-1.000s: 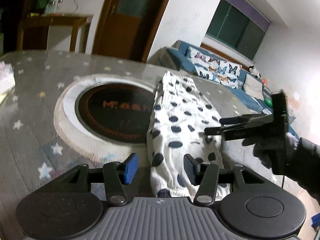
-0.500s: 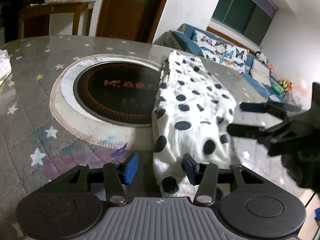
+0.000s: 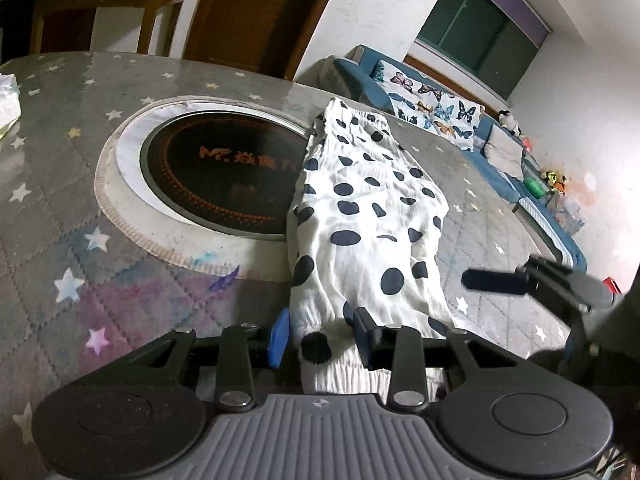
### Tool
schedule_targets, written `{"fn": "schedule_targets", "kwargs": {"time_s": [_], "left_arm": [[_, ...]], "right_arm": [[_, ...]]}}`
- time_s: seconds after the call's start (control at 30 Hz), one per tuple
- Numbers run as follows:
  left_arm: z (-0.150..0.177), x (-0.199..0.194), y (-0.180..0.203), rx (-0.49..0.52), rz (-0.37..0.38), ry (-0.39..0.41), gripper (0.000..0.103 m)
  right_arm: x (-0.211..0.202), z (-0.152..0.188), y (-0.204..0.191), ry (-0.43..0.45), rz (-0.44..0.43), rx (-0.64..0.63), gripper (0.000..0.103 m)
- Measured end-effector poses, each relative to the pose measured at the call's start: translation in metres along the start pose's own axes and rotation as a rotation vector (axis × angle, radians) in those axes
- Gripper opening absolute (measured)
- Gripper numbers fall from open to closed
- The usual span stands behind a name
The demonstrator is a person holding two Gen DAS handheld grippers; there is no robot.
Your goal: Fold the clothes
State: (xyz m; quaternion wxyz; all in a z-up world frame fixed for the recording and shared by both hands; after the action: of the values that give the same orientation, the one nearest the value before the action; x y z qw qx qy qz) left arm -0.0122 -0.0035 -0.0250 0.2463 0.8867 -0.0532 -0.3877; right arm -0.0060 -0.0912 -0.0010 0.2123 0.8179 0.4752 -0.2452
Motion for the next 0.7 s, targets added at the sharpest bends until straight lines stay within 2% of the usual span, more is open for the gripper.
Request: {"fn": "schedule_targets", "kwargs": {"time_s": [0.13,0.37,0.57,0.7], "left_arm": [[-0.002,-0.001,0.001,-0.014,0.000,-0.006,0.011],[-0.019,-0.017,0.026,-0.024,0.054,0.024,0.007],[-0.037,-0.030,0.071,0.016,0.150,0.047,0.007],[-0.037,-0.030,0.080,0.020,0.174,0.041,0.007]], "right_arm": [[0.001,-0.001,-0.016,0.012,0.011,-0.039,0.100],[0.006,-0.002,-0.027,0.024,0.076,-0.063,0.100],[0.009,-0.001,-0.027,0.017,0.259,-0.143,0.100],[0.003,0.003,-0.015,-0.013,0.390,-0.148,0.100]]}}
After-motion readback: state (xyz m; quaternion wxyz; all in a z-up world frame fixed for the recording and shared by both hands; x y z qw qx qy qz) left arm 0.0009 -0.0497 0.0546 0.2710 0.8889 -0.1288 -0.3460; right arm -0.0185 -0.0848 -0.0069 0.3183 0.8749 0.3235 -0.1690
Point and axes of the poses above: each gripper's, at about its wrist camera, not at the fingertips, and x roughly the way its jaws point, y to its right, z to its underside, the point moved 10 cm from there along x, roughly the way its jaws point, and after that the axes turned 9 degrees about -x, right-handed, at the moved point
